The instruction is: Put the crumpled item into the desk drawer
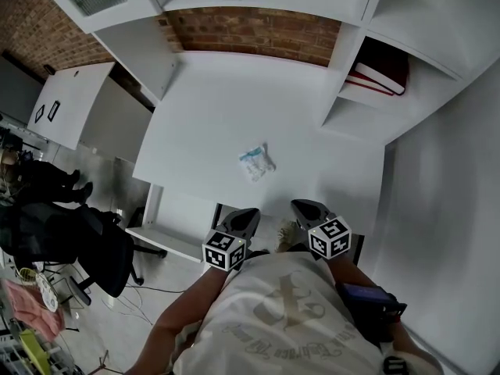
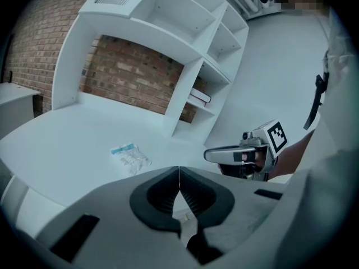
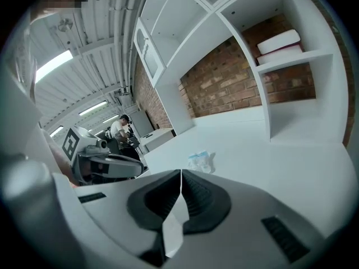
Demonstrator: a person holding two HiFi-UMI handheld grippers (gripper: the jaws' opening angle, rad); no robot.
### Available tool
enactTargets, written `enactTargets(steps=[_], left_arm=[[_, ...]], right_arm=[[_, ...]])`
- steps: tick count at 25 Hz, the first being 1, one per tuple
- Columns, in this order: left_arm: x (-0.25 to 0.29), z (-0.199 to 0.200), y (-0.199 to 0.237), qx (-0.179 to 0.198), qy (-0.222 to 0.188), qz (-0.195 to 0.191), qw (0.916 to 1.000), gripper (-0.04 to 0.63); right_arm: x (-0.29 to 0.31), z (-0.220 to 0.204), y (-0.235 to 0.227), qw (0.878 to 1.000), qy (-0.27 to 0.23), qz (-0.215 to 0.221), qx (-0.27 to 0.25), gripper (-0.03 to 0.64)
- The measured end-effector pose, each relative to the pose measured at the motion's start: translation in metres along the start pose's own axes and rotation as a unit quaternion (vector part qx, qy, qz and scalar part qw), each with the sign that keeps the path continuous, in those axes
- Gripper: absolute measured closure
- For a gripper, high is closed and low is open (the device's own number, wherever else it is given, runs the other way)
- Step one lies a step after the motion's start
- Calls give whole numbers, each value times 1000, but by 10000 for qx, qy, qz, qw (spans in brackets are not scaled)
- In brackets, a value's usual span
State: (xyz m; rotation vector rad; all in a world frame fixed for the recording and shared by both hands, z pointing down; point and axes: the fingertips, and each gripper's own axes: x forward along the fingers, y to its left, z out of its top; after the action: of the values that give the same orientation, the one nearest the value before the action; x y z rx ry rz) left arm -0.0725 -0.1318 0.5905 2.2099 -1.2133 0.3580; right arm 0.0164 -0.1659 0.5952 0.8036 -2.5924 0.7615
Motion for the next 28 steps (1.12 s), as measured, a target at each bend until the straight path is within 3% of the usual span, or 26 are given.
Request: enactTargets(steps=[14,28], left_arm=[[28,30,34,174,54,700,9974,574],[36,37,46,147,215,1008,9946,572]], right_arm=[[26,22,-32,9989,86,455,-20,594],[31,28,-42,9980,68,635,34,593]])
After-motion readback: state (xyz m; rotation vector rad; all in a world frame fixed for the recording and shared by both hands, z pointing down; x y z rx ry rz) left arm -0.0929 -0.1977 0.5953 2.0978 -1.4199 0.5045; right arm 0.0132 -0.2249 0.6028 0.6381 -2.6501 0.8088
